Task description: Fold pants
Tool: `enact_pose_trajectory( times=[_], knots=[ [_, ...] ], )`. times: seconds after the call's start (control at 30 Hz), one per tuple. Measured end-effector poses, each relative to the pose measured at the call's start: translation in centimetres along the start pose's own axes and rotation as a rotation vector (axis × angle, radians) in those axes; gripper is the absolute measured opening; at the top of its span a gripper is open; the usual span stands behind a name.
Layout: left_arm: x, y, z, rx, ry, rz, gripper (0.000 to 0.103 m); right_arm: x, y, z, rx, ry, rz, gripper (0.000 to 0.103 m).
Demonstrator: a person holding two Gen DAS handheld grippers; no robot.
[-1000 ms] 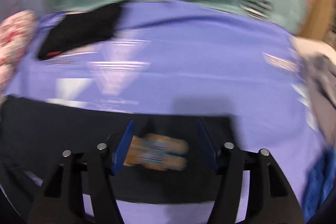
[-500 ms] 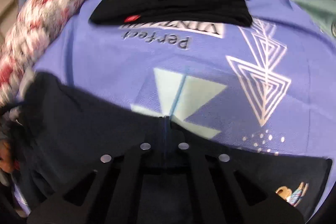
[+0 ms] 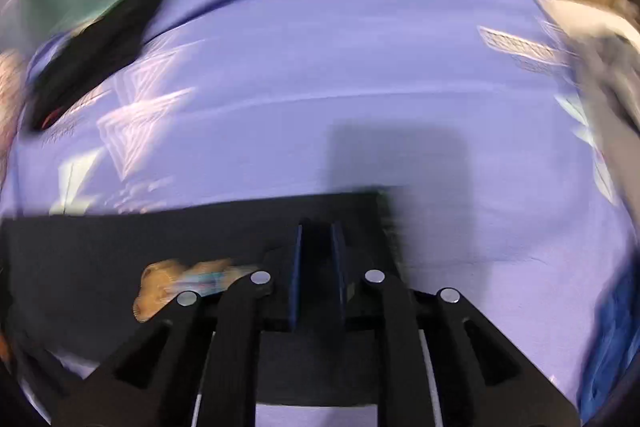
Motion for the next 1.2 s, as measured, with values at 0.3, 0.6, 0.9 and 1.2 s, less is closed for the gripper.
enact_pose_trajectory(
  times=[0.3,0.6,0.9,1.2],
  knots=[
    [2.2,1.2,2.1,0.016,-0.031,0.049,0.097,-0.7,4.2,2.7,-0.012,0.138,-0.022,0.027],
    [2.5,5.9,6.3,-0.008,-0.027,-0.016,0.101,9.5,16.4,5.8,0.134,-0.223,0.142,0.057],
    [5.0,10.4,5.0,0.114,-0.056,-0.059,0.101,2.5,17.1,7.1,0.042,0.017,-0.032,0.057],
    [6.4,12.5,6.8,0.14,-0.029,-0.056,0.101,6.2,18.5,6.5,0.105,0.011,0.074,0.062]
  ],
)
Point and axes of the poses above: each gripper's, at about its wrist camera, not at the fingertips, and z roughly against the way its jaws point, x to its left, y to its underside, the point moved 6 cm from there along -z, roughly the way its jaws point, and after that the axes turned 3 degrees about z, right-handed, at the moved point
